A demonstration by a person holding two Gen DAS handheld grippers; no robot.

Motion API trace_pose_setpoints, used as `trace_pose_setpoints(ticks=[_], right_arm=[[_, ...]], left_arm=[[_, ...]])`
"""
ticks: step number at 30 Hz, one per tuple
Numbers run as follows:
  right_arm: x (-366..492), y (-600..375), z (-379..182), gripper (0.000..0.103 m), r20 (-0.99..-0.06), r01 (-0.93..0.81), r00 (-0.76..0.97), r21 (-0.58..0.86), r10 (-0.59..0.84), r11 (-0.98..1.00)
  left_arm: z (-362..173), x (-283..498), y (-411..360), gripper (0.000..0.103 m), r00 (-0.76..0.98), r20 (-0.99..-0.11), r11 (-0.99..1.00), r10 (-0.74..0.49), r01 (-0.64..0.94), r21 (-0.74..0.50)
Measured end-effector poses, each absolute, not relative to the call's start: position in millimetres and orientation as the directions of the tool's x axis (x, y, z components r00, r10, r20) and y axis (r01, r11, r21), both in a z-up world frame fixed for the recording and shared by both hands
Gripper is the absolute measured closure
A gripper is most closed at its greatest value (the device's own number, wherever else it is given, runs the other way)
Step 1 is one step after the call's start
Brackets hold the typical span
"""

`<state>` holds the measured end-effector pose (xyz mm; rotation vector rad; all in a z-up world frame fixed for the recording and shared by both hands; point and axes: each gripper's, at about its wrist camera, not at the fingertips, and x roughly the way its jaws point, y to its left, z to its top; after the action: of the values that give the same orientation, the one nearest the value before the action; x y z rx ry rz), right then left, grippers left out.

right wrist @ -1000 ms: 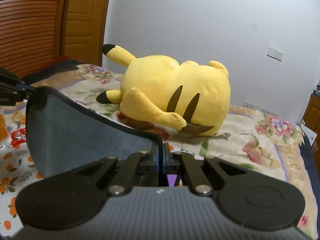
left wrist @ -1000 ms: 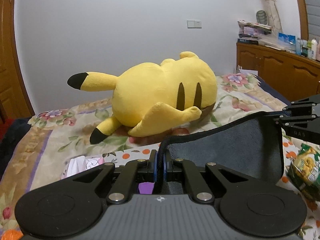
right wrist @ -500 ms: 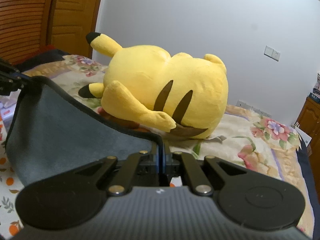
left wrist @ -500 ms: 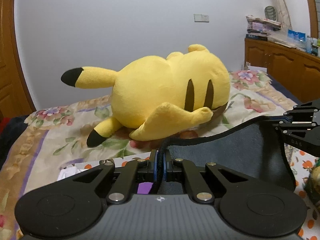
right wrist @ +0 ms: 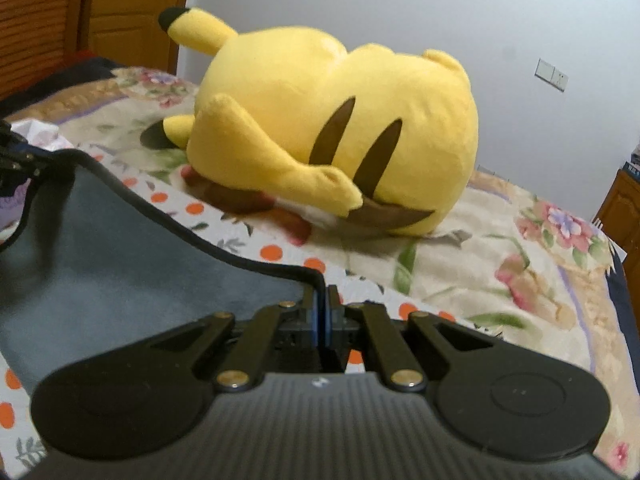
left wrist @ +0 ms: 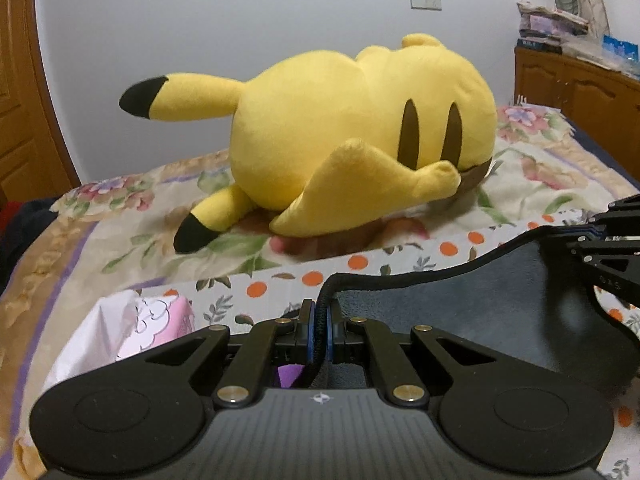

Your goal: Fold towel

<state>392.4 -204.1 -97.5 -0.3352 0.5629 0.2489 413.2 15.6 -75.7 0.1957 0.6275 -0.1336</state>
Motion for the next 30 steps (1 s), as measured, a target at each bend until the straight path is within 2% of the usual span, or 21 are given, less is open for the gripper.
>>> trace_pose_setpoints(ticks=[19, 22, 24, 25, 26, 27, 28, 30], right_arm=[[405, -204, -109, 0.099, -0.612, -0.315, 0.782, -0.218, 0.122, 0.924], [405, -206, -109, 0.098, -0.615, -0.305, 0.779, -0.197, 0.125, 0.932], [404, -207, -110, 0.088, -0.616, -0.302, 0.778, -0.192, 0.125, 0.934], [402, -206, -110, 0.073, -0.614, -0.302, 0.779, -0.193, 0.125, 0.934], [401, -206, -110, 0.053, -0.609, -0.3, 0.784, -0.2, 0.121, 0.933], [399, -205, -109, 0.046, -0.601, -0.296, 0.791, -0.209, 0.116, 0.932], [397, -205, -109, 0.041, -0.597, -0.293, 0.794, -0.213, 0.114, 0.932], [396, -206, -107, 0.041, -0.601, -0.293, 0.79, -0.198, 0.12, 0.935]], left_arm=[[-103, 428, 19, 0.095, 0.774, -0.632, 0.976, -0.024, 0.157, 0.154], [-103, 428, 20, 0.085, 0.773, -0.634, 0.976, -0.027, 0.158, 0.151], [-103, 427, 21, 0.067, 0.775, -0.632, 0.977, -0.026, 0.155, 0.15], [-103, 427, 21, 0.063, 0.777, -0.629, 0.977, -0.024, 0.151, 0.149], [-103, 426, 22, 0.06, 0.777, -0.628, 0.978, -0.025, 0.149, 0.145], [-103, 426, 22, 0.058, 0.776, -0.63, 0.979, -0.03, 0.15, 0.138], [-103, 425, 22, 0.057, 0.773, -0.633, 0.979, -0.034, 0.152, 0.133], [-103, 422, 22, 0.049, 0.773, -0.634, 0.98, -0.036, 0.152, 0.129]])
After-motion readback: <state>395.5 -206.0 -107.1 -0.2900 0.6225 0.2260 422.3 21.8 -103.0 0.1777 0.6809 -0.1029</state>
